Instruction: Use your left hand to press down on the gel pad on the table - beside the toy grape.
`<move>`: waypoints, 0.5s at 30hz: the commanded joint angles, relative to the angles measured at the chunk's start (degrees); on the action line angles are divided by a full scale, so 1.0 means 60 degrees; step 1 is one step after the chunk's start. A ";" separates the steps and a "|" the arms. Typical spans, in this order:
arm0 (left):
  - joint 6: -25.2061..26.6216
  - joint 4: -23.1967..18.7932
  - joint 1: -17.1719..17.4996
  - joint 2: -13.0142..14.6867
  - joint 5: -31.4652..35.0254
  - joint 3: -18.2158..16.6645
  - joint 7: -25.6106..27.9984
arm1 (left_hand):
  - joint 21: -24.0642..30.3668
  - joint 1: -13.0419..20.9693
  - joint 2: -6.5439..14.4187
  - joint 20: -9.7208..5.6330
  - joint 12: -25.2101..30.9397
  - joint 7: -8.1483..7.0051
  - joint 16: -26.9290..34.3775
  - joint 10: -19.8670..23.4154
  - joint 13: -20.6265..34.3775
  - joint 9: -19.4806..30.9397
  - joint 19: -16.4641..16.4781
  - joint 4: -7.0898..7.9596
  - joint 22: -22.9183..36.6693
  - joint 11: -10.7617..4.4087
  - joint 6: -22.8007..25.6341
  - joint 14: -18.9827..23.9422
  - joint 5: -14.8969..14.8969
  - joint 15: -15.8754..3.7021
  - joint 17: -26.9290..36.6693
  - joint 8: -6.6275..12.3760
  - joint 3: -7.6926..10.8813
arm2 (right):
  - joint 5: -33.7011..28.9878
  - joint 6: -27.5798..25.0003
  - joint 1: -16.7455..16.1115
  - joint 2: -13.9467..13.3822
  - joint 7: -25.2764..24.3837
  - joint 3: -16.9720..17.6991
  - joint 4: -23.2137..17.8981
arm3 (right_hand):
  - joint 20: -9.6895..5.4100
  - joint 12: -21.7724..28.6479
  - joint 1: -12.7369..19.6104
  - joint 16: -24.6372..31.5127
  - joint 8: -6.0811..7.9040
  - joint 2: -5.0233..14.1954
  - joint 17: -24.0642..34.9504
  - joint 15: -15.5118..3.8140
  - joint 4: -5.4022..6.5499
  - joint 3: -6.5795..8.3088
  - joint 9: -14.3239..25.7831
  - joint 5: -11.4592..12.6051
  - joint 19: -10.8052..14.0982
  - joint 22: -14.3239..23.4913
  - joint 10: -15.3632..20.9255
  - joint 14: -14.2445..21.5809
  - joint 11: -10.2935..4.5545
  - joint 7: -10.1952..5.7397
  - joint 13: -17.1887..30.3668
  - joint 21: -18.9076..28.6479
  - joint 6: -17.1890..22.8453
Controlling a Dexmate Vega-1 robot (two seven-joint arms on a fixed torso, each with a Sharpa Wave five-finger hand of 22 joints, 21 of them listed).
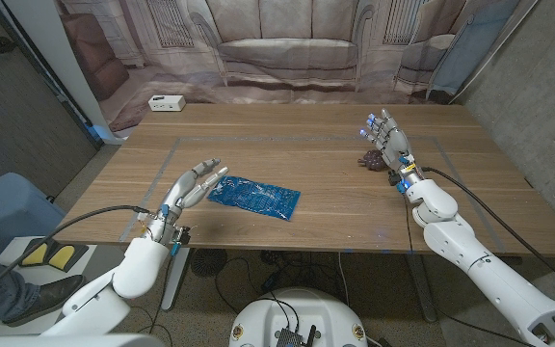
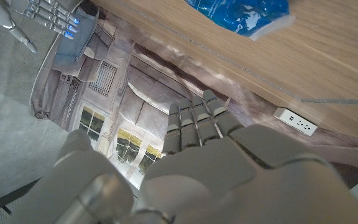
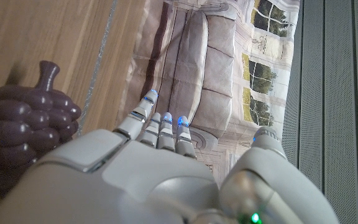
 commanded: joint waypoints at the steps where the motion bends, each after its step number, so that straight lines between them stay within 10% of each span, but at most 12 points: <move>1: 0.1409 -0.0825 0.0319 0.0266 0.1561 -0.0193 0.0348 | -0.0057 0.0186 0.0040 0.0071 -0.0053 -0.0061 -0.0060 -0.0054 0.0024 0.0036 0.0007 -0.0074 0.0050 -0.0014 -0.0032 -0.0034 -0.0057 -0.0014 0.0021 -0.0045 0.0057 | -0.0066 0.0002 0.0001 0.0083 -0.0136 -0.0038 -0.0014 | 0.0035 -0.0029 -0.0048 -0.0045 0.0032 0.0029 0.0023 0.0025 -0.0007 -0.0034 0.0037 0.0041 0.0001 0.0024 -0.0019 -0.0041 -0.0010 -0.0040 0.0058 -0.0012 0.0103; 15: 0.2194 -0.1291 0.0361 0.0660 0.2356 -0.0070 0.0227 | -0.0123 0.0305 0.0117 0.0053 -0.0044 -0.0147 -0.0064 0.0071 0.0026 0.0040 0.0073 -0.0137 0.0053 -0.0086 0.0142 0.0050 -0.0073 -0.0097 0.0021 -0.0019 0.0105 | -0.0122 0.0006 0.0037 0.0062 -0.0171 -0.0038 -0.0039 | 0.0043 -0.0038 -0.0050 -0.0056 0.0022 0.0036 0.0024 0.0031 -0.0021 -0.0043 0.0037 0.0042 0.0000 0.0024 -0.0014 -0.0043 -0.0018 -0.0063 0.0060 -0.0026 0.0100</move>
